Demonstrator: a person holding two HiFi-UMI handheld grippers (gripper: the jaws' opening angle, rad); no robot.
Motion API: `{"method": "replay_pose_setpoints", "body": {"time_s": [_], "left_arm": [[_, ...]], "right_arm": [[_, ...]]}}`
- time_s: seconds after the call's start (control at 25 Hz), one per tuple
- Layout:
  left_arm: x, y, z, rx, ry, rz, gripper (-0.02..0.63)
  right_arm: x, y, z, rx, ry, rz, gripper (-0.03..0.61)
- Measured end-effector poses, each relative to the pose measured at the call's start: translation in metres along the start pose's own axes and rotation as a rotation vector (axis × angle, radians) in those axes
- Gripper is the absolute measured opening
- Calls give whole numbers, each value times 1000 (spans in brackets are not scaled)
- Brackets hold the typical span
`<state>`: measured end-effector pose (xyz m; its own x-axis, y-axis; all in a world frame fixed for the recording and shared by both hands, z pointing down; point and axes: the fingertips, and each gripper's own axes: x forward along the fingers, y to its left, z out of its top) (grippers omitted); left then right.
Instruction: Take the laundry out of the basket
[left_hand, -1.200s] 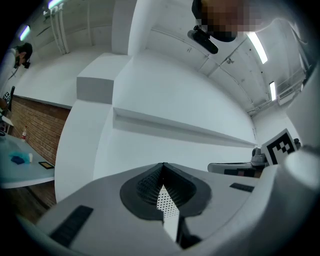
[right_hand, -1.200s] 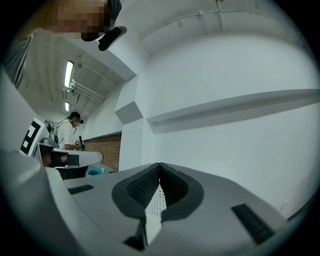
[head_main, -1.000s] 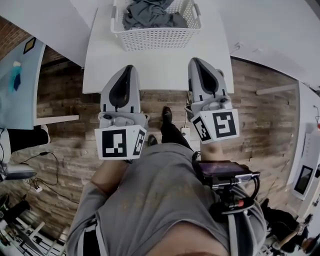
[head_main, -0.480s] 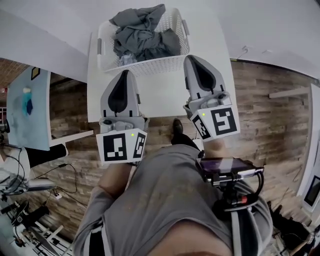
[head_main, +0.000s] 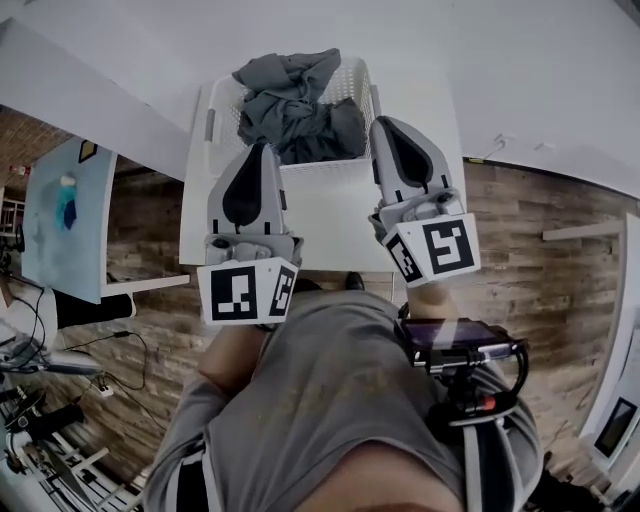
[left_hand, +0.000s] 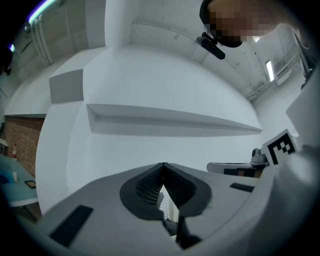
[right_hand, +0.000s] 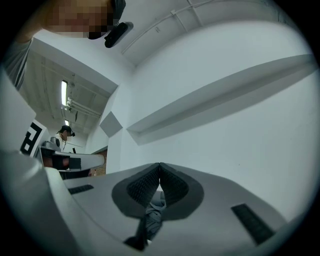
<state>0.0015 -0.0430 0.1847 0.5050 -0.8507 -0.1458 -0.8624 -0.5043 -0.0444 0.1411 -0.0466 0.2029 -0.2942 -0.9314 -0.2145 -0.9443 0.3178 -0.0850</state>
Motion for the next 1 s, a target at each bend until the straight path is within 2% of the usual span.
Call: {"method": "replay_pose_setpoints", "body": {"time_s": [0.4, 0.68, 1.0], "left_arm": [[28, 29, -4, -18, -20, 39, 8], [70, 45, -19, -48, 15, 18, 8], [107, 66, -45, -75, 83, -6, 8]], "right_arm": [[27, -6, -9, -16, 13, 19, 8], [54, -22, -7, -26, 28, -1, 8], [81, -32, -24, 8, 68, -27, 8]]}}
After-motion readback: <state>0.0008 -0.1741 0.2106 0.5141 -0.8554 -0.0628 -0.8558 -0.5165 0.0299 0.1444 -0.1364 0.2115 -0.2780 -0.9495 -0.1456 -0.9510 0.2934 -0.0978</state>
